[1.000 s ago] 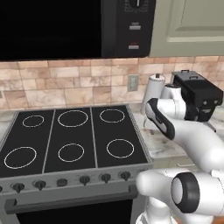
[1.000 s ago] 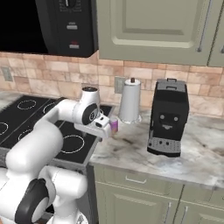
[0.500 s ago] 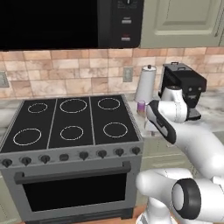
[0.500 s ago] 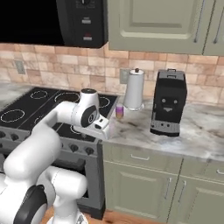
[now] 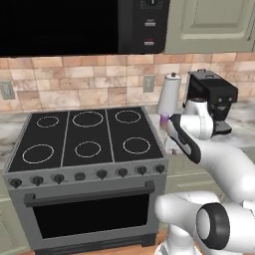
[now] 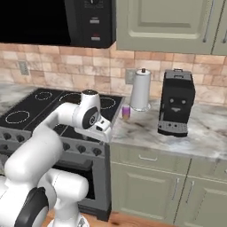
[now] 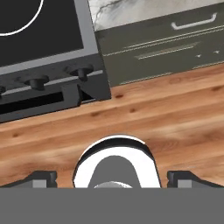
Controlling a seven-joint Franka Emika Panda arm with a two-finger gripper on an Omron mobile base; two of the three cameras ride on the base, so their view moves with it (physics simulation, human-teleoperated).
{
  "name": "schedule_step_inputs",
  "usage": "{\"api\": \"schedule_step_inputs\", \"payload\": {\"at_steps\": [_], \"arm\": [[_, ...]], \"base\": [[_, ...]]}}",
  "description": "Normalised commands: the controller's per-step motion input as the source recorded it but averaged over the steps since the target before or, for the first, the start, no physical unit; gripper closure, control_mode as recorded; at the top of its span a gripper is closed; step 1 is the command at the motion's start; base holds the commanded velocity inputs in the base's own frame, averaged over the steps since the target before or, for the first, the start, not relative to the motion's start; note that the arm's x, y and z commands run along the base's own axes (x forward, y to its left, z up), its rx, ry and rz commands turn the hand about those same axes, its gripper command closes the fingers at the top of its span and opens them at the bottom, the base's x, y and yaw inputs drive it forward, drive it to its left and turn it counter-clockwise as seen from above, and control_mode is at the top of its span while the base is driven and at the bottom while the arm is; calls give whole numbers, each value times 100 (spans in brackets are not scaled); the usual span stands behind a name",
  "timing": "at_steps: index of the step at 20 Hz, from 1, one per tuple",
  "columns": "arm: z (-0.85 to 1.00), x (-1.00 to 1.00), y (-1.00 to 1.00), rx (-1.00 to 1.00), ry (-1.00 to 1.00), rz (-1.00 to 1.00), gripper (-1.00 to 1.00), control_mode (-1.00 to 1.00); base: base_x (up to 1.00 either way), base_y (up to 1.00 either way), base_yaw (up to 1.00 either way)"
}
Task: Four empty soda cans are scattered around the kitchen. Gather all the cans and cluster them next to the stove for recycling.
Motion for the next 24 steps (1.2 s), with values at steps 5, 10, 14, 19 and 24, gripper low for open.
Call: {"api": "schedule_step_inputs", "payload": {"at_steps": [5, 10, 14, 19, 24], "arm": [[0, 0, 0, 0, 0, 0, -100, 100], [0, 0, 0, 0, 0, 0, -100, 100], [0, 0, 0, 0, 0, 0, -100, 100], [0, 0, 0, 0, 0, 0, -100, 100], [0, 0, 0, 0, 0, 0, -100, 100]], "base": [[-1, 5, 49], [-1, -2, 43], [2, -4, 42], [0, 21, 48], [-4, 4, 49]]}}
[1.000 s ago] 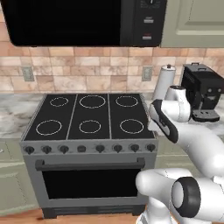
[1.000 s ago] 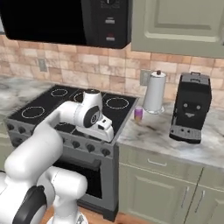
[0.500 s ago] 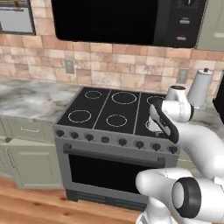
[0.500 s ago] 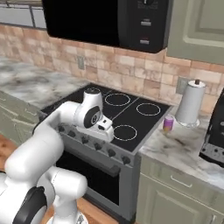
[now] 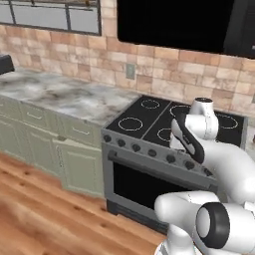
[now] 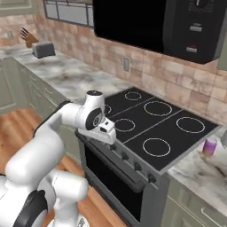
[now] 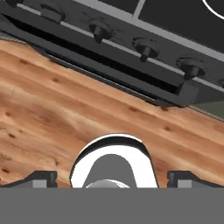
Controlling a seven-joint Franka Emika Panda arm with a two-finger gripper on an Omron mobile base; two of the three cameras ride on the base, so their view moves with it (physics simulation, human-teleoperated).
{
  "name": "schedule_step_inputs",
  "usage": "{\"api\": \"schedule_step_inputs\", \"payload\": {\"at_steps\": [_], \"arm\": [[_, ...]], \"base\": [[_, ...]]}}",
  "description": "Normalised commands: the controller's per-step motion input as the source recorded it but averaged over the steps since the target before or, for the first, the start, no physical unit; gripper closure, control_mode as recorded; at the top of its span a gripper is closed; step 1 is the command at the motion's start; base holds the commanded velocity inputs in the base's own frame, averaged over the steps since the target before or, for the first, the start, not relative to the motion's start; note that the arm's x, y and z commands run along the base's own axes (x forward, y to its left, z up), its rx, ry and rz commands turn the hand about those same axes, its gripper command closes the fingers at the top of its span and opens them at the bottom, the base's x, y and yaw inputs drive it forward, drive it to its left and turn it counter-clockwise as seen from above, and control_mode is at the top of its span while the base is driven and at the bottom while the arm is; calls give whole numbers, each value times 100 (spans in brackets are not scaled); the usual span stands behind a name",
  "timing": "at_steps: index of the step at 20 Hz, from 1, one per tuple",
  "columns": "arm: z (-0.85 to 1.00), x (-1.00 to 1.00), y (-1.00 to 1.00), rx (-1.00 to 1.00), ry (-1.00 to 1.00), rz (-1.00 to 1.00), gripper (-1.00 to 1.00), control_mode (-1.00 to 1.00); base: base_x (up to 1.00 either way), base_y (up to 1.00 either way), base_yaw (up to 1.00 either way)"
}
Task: Four empty soda cans are scattered around the kitchen. Gather all the cans and cluster them next to the stove for recycling.
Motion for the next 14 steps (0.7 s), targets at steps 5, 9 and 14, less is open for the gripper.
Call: {"api": "schedule_step_inputs", "payload": {"at_steps": [5, 9, 14], "arm": [[0, 0, 0, 0, 0, 0, -100, 100], [0, 0, 0, 0, 0, 0, -100, 100], [0, 0, 0, 0, 0, 0, -100, 100]], "base": [[-42, -32, 37], [-18, -25, 43], [0, 0, 50]]}}
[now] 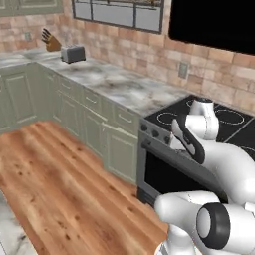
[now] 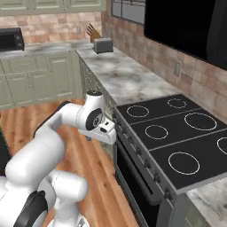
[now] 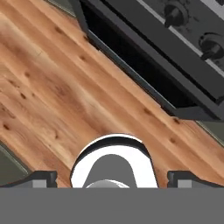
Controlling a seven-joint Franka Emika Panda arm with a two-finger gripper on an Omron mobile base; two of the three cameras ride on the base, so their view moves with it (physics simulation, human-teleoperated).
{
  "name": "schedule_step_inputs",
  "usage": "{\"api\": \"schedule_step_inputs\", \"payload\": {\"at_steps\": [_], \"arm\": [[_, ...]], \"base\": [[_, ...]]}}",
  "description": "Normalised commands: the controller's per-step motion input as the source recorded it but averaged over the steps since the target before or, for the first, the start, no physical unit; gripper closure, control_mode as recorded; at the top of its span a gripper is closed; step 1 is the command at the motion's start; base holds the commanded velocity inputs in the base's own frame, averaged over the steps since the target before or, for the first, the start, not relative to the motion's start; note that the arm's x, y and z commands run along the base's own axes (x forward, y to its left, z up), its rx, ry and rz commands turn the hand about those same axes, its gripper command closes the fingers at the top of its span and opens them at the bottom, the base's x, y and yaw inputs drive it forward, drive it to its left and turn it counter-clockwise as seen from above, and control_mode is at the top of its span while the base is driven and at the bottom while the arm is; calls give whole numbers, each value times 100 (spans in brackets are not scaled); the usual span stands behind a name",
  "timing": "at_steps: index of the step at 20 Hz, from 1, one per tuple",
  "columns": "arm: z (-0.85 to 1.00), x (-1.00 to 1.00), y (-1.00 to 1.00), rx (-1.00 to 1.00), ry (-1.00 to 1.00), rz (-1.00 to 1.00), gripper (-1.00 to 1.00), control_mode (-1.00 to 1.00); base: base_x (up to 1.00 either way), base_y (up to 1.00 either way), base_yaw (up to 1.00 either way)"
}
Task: Four empty soda cans are scattered around the kitchen. Gather all the cans and cluster them next to the stove for recycling.
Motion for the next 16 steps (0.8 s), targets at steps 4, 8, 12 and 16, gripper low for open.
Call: {"api": "schedule_step_inputs", "payload": {"at_steps": [4, 8, 12, 16], "arm": [[0, 0, 0, 0, 0, 0, -100, 100], [0, 0, 0, 0, 0, 0, -100, 100], [0, 0, 0, 0, 0, 0, -100, 100], [0, 0, 0, 0, 0, 0, -100, 100]], "base": [[0, -1, 49], [0, -8, 47], [0, -12, 47], [0, -10, 48]]}}
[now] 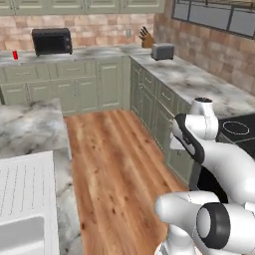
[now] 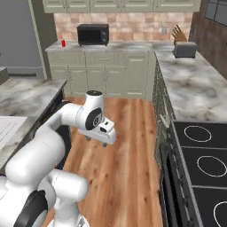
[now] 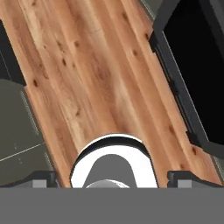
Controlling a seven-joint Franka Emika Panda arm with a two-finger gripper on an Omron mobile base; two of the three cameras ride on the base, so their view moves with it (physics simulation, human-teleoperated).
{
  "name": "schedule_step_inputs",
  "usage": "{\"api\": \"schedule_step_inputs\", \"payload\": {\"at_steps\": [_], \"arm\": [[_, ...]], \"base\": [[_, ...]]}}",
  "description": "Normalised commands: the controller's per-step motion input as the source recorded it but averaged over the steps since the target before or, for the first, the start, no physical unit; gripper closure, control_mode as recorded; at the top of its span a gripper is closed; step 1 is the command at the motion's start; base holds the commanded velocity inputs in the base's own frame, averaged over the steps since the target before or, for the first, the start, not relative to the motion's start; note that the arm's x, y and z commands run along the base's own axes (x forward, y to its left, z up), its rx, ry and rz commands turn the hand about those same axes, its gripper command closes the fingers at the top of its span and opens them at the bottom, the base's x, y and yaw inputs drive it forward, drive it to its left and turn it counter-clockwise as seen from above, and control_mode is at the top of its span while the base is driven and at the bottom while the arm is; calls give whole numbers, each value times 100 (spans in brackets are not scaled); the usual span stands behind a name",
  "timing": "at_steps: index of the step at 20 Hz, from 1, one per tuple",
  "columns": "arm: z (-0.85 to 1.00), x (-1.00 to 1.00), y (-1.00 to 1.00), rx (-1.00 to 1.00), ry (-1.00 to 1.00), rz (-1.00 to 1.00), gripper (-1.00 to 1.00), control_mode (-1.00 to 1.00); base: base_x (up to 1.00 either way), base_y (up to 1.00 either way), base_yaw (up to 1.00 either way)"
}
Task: Four empty soda cans are scattered around the kitchen. Gather all the cans and cluster them next to the stove for recycling.
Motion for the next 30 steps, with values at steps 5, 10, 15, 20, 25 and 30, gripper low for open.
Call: {"api": "schedule_step_inputs", "payload": {"at_steps": [5, 10, 15, 20, 25, 30], "arm": [[0, 0, 0, 0, 0, 0, -100, 100], [0, 0, 0, 0, 0, 0, -100, 100], [0, 0, 0, 0, 0, 0, -100, 100], [0, 0, 0, 0, 0, 0, -100, 100], [0, 0, 0, 0, 0, 0, -100, 100], [0, 0, 0, 0, 0, 0, -100, 100]], "base": [[-2, -8, 48], [-2, 2, 49], [-41, 0, 28], [-56, 3, 22], [-74, 11, 11], [-62, 23, 10]]}}
